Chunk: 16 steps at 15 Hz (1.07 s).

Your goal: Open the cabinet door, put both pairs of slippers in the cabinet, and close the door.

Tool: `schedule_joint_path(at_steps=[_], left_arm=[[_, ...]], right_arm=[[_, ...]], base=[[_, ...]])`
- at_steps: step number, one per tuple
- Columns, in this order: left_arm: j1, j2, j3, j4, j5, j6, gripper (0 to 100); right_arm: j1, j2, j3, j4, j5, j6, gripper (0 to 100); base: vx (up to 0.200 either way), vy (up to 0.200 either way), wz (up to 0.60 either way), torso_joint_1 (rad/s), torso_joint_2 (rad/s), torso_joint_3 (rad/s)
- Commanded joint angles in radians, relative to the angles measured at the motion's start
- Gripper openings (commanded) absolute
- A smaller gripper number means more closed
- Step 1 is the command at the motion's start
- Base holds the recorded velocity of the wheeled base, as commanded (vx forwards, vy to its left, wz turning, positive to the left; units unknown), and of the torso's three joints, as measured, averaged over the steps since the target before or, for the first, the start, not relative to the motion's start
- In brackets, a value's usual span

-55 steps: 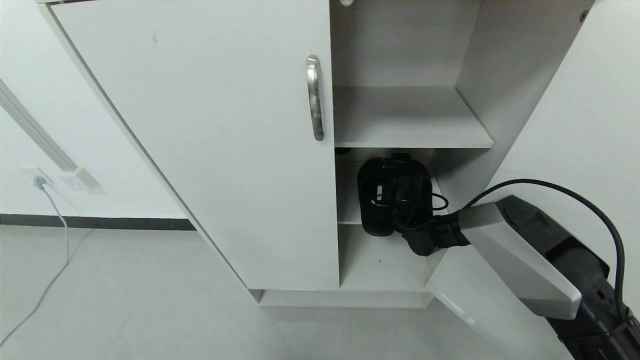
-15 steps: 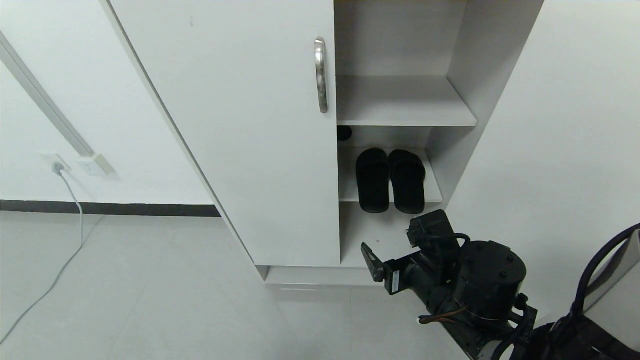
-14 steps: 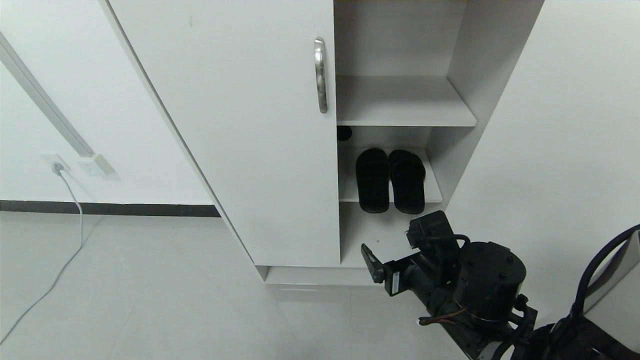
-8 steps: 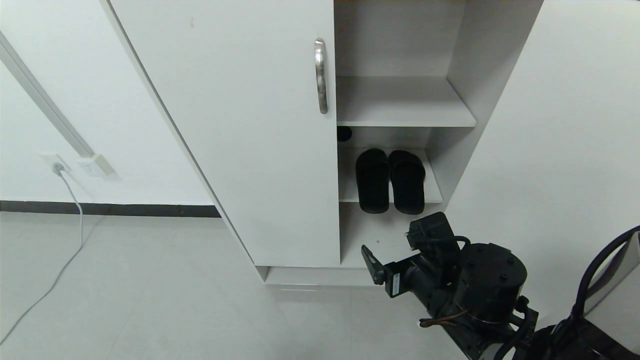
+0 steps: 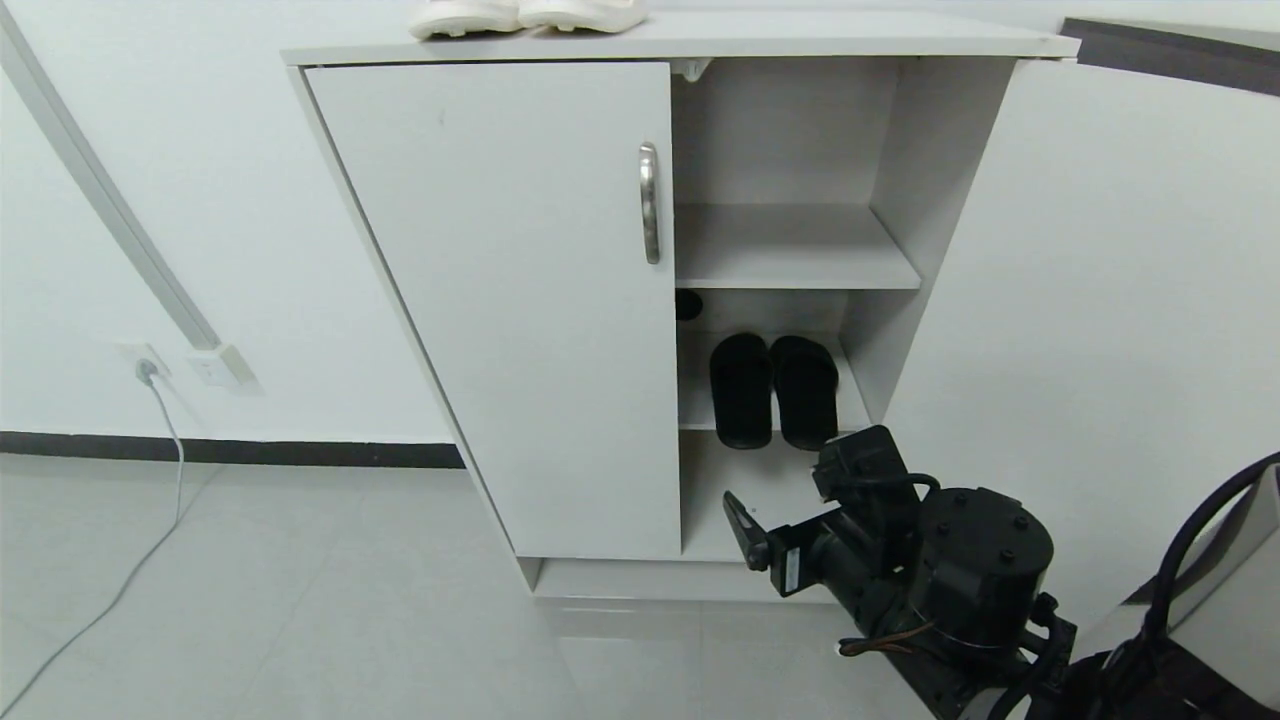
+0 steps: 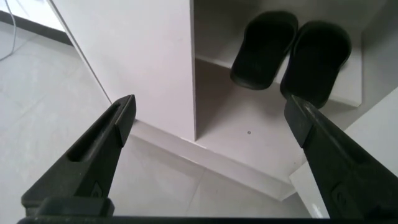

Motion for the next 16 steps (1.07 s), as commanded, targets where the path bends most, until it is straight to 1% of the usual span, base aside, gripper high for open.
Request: schedule_joint_path(at_steps=[1,5,12,16], left_arm=[[0.001,0.002,0.000,0.000,0.001,0.000,0],[0.001,-0.004,0.000,-0.002,0.002,0.005,0],[0.001,-0.004,0.000,-0.002,0.002,0.002,0],[0.001,-0.004,0.000,-0.002,0.001,0.000,0]], right_arm=[[0.000,0.004,0.000,0.000,0.000,-0.001,100],[-0.003,0.004,0.003,0.001,-0.002,-0.002,100],[-0.020,0.010,0.026,-0.006,0.004,-0.007,100],[-0.020,0.011,0.037,-0.009,0.018,-0.008,100]], base=[[0.000,0.000,0.00,0.002,0.00,0.207],[0.000,0.000,0.00,-0.001,0.00,0.155],[0.000,0.000,0.00,0.000,0.00,0.000],[0.000,0.200,0.00,0.001,0.00,0.005]])
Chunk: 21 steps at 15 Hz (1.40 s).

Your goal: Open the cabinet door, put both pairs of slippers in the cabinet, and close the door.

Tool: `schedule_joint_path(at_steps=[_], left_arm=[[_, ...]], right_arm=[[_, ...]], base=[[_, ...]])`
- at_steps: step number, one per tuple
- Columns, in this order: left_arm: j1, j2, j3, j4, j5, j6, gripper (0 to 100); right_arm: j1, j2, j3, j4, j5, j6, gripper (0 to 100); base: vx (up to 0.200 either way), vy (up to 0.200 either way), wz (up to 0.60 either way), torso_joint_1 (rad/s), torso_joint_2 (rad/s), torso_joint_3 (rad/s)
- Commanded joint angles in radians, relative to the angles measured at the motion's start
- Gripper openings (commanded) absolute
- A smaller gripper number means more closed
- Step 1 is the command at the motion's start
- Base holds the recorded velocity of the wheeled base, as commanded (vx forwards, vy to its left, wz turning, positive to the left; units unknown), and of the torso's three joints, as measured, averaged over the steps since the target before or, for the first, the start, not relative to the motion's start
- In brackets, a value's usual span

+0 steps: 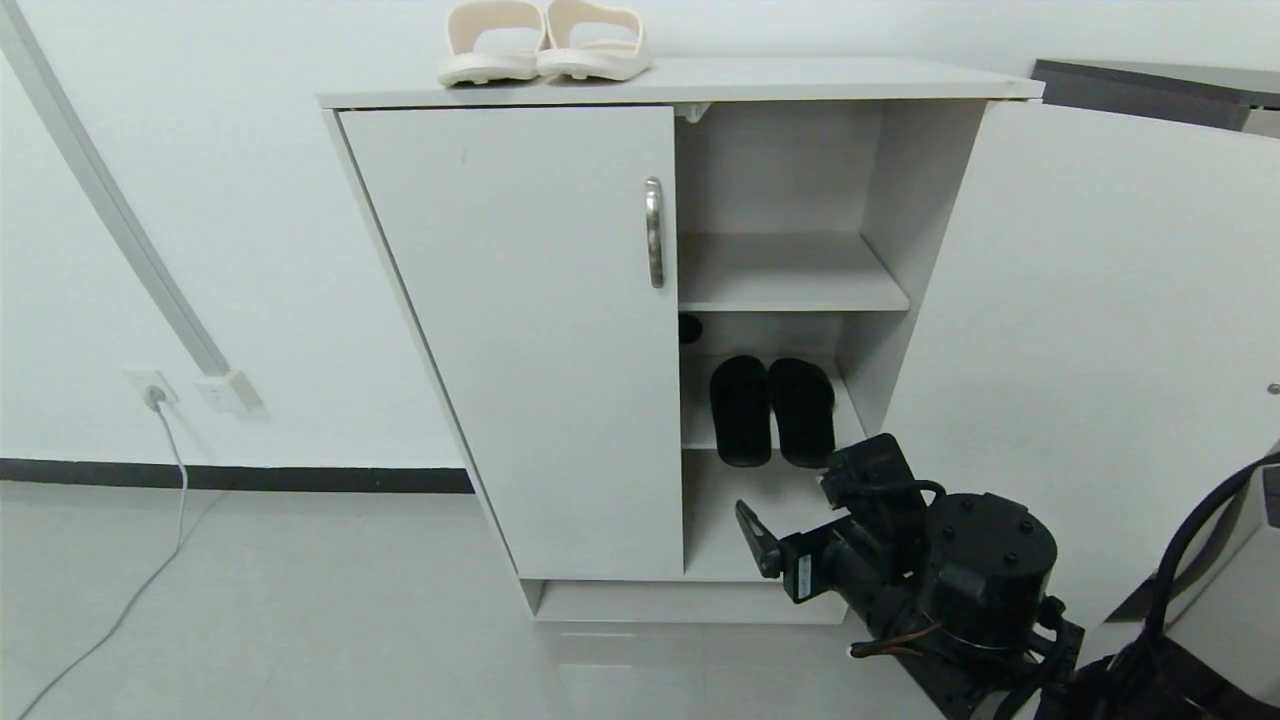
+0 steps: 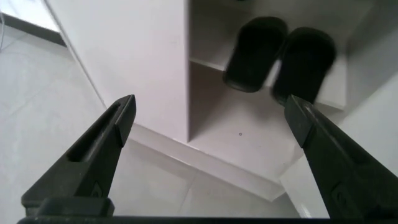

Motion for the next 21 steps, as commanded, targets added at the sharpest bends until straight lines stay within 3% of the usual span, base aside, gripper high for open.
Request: schedule_joint_path(at_steps=[1,11,21], left_arm=[[0.000,0.000,0.000,0.000,0.001,0.000,0],[0.000,0.000,0.000,0.000,0.000,0.000,0],[0.000,0.000,0.000,0.000,0.001,0.000,0]], right_arm=[[0.002,0.006,0.002,-0.003,0.002,-0.001,100],[0.002,0.018,0.006,-0.016,0.002,-0.005,100],[0.004,0.034,0.008,-0.040,0.002,-0.021,100]], base=[[0.000,0.200,0.00,0.007,0.01,0.007],[0.000,0.200,0.00,0.004,0.00,0.003],[0.000,0.000,0.00,0.000,0.00,0.000]])
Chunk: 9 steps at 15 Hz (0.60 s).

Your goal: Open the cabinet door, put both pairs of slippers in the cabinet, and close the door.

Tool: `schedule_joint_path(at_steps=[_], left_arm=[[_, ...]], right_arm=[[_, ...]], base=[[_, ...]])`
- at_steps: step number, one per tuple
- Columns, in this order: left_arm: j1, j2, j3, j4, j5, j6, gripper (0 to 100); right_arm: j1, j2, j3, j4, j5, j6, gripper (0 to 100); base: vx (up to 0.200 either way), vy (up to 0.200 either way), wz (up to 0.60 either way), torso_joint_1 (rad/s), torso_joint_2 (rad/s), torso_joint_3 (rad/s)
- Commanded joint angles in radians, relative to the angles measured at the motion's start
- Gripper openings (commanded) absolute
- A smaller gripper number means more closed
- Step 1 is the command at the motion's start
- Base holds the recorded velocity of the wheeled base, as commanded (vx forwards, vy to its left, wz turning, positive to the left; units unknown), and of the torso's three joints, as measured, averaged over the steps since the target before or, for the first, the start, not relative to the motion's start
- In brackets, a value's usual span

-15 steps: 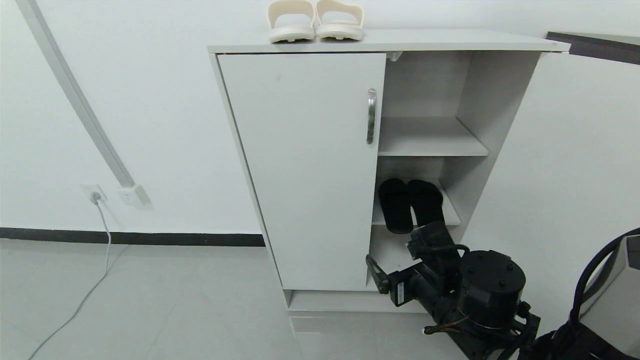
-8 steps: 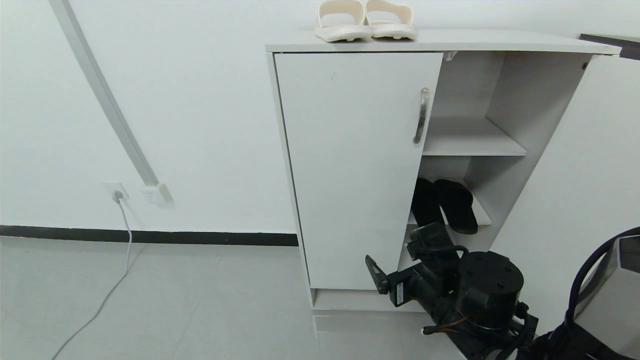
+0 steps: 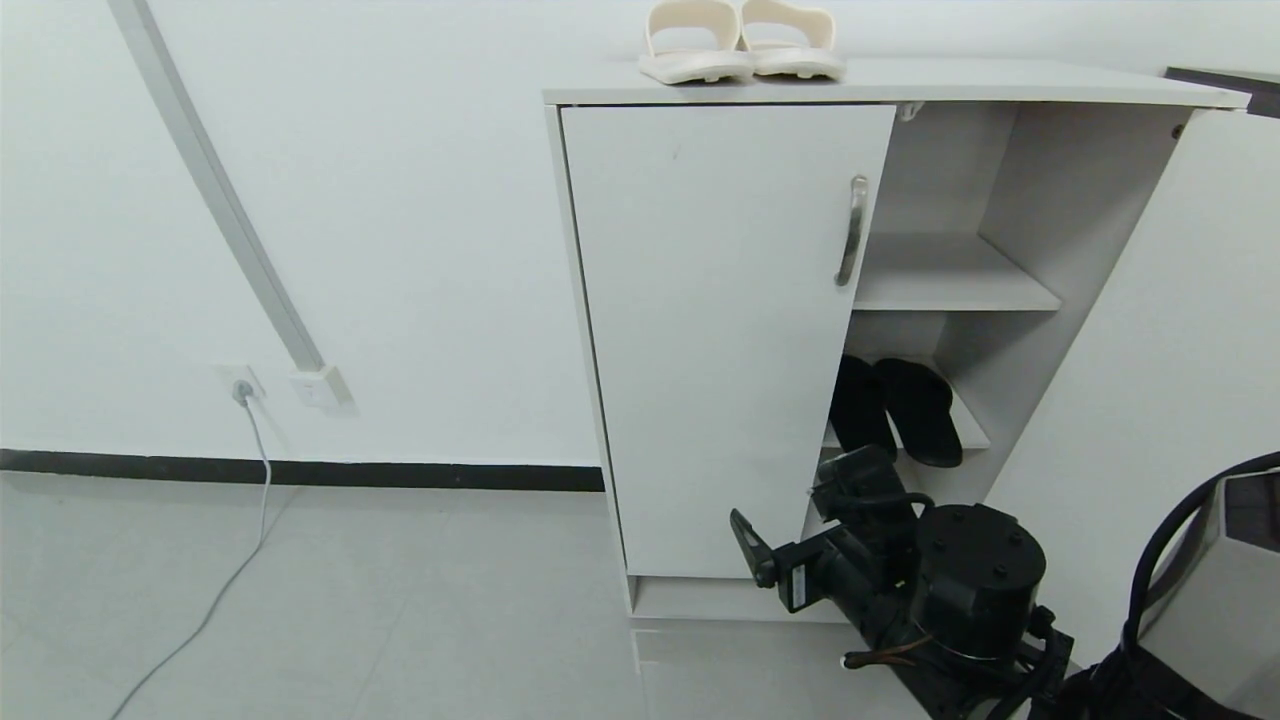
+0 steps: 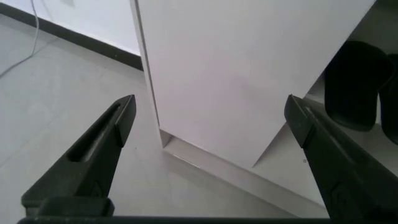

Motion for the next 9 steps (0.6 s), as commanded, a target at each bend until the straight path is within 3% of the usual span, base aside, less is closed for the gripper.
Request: schedule_joint_path(at_steps=[1,2,5,9], left_arm=[[0.000,0.000,0.000,0.000,0.001,0.000,0],[0.000,0.000,0.000,0.000,0.001,0.000,0],[0.000,0.000,0.000,0.000,0.001,-0.001,0],[0.000,0.000,0.000,0.000,0.001,-0.001,0]], right_arm=[[-0.001,0.003,0.000,-0.001,0.000,-0.002,100],[0.001,0.003,0.001,0.001,0.000,-0.002,100],[0.001,0.008,0.000,-0.001,0.000,-0.002,100],[0.001,0.009,0.001,-0.002,0.000,-0.002,100]], base=[[0.000,0.000,0.00,0.000,0.00,0.000],[0.000,0.000,0.00,-0.002,-0.06,-0.027],[0.000,0.000,0.00,0.009,-0.18,-0.305],[0.000,0.000,0.00,0.052,-0.50,-0.362]])
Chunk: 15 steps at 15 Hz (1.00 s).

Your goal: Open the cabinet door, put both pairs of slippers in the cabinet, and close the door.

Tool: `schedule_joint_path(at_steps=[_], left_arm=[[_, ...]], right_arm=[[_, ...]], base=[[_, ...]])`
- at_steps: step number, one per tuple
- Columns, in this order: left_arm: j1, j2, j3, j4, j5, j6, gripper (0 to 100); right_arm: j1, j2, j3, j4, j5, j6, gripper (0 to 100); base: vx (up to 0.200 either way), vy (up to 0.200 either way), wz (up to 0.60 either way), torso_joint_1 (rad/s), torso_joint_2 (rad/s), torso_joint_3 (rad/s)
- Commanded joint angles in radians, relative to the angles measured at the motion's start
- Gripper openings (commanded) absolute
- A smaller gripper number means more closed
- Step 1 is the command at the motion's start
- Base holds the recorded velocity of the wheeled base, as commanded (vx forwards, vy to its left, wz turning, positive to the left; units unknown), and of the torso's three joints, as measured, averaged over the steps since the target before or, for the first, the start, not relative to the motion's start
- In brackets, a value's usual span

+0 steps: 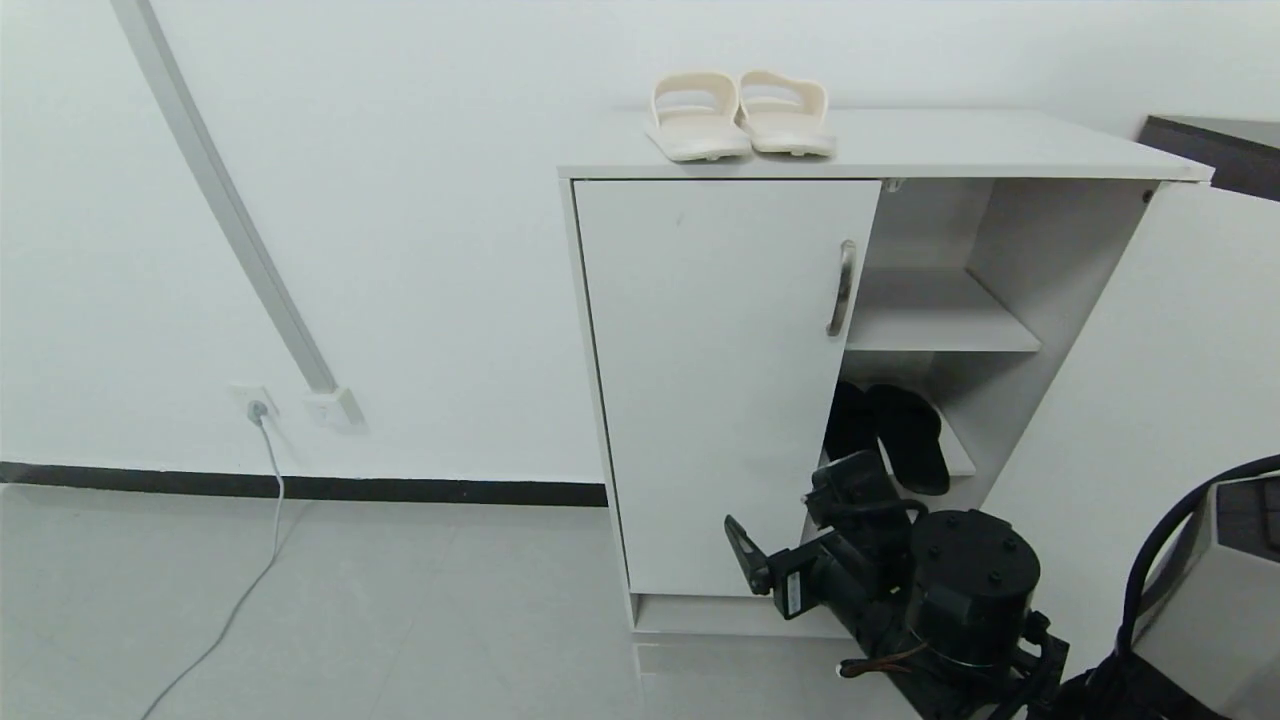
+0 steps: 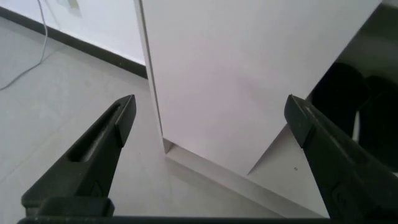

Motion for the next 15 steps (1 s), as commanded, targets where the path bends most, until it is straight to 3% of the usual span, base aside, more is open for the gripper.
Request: schedule_joint_path(at_steps=[1,15], left_arm=[[0.001,0.000,0.000,0.000,0.000,0.000,0],[0.001,0.000,0.000,0.000,0.000,0.000,0]], right_arm=[[0.001,0.002,-0.001,0.001,0.000,0.000,100],[0.001,-0.001,0.007,-0.004,0.000,0.000,100]], base=[[0.000,0.000,0.00,0.110,-0.46,-0.344],[0.000,0.000,0.00,0.160,-0.48,-0.324]])
